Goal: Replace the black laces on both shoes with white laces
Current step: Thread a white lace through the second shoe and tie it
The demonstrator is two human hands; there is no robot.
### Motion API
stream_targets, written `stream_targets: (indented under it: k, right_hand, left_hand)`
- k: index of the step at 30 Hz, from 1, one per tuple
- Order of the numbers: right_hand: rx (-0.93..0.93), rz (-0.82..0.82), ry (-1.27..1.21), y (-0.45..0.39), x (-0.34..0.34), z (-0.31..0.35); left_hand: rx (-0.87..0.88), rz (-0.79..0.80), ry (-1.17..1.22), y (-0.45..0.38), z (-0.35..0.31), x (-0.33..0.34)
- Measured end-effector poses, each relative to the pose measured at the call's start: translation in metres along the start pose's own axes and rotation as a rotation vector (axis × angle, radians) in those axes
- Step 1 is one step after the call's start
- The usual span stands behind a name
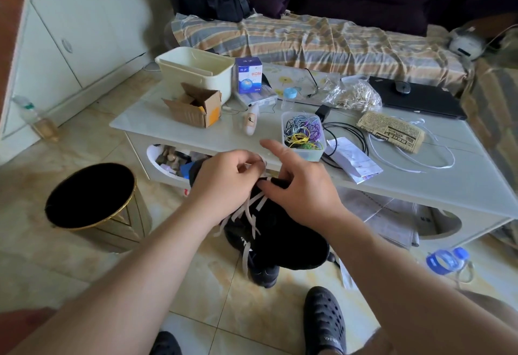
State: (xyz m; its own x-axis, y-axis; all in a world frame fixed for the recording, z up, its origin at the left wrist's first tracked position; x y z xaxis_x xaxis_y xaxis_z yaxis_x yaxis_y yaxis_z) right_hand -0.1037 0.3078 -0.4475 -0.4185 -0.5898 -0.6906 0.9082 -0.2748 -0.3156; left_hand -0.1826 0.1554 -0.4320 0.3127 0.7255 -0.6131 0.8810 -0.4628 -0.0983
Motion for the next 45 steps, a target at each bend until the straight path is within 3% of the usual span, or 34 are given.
stream_targets:
  k: [3, 6, 13, 16, 18, 20, 23, 26, 28, 30, 33, 35, 40, 45]
  right_hand:
    - [-0.054, -0.013, 0.023, 0.002, 0.001, 0.004]
    - [-0.072, -0.022, 0.038, 0.004, 0.001, 0.002]
    - [-0.145, -0.196, 0.057, 0.001, 0.004, -0.006]
    - [-0.103, -0.173, 0.061, -0.002, 0.002, -0.009]
    - [-0.028, -0.129, 0.015, -0.003, 0.000, -0.010]
    - [0.042, -0.074, -0.043, -0.003, -0.001, -0.010]
    - [0.061, -0.021, -0.057, -0.003, -0.002, -0.010]
    - [0.097, -0.003, -0.065, -0.003, -0.003, -0.009]
    - [0.127, 0.023, -0.057, -0.004, -0.003, -0.008]
    - [0.162, 0.032, -0.061, -0.003, -0.005, -0.008]
    - [0.295, 0.035, -0.116, -0.003, -0.005, -0.013]
    - [0.394, 0.024, -0.199, -0.003, -0.003, -0.016]
    - [0.593, 0.034, -0.738, -0.006, -0.002, -0.009]
    - [0.717, 0.117, -1.154, -0.009, -0.003, -0.007]
  left_hand:
    - [-0.035, 0.027, -0.001, -0.002, 0.001, 0.000]
    - [-0.076, 0.098, 0.208, 0.001, 0.001, -0.001]
    - [-0.072, 0.174, 0.375, 0.004, -0.006, -0.006]
    - [-0.049, 0.063, 0.258, 0.002, -0.002, -0.009]
    - [0.128, -0.116, -0.134, 0.000, 0.007, -0.013]
    - [0.421, -0.156, -0.397, 0.001, 0.018, -0.012]
    - [0.740, -0.077, -0.362, 0.004, 0.017, -0.006]
    - [0.862, -0.108, -0.324, 0.003, 0.011, 0.001]
    - [0.804, -0.127, -0.243, 0.007, 0.007, 0.001]
    - [0.527, -0.115, -0.004, 0.010, 0.002, -0.005]
    - [0.131, -0.226, 0.374, 0.005, 0.000, -0.017]
    - [0.014, -0.267, 0.366, 0.000, -0.002, -0.025]
    - [0.175, -0.234, -0.079, 0.008, -0.012, -0.026]
    - [0.215, -0.166, -0.222, 0.011, -0.017, -0.023]
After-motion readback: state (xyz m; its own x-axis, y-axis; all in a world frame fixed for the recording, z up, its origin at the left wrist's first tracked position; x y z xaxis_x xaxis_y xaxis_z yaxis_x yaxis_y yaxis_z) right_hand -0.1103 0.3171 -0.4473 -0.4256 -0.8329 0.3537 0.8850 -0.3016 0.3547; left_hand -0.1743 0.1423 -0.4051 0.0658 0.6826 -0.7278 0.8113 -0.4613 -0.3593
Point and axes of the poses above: each hand's wrist, its own y-axis away from the middle knuckle, its own x-axis out of the palm, z = x × y, the point moved 1 cm from there along -y, towards the middle knuckle, and after that the axes turned 2 degrees about x, right-handed, at the moved point
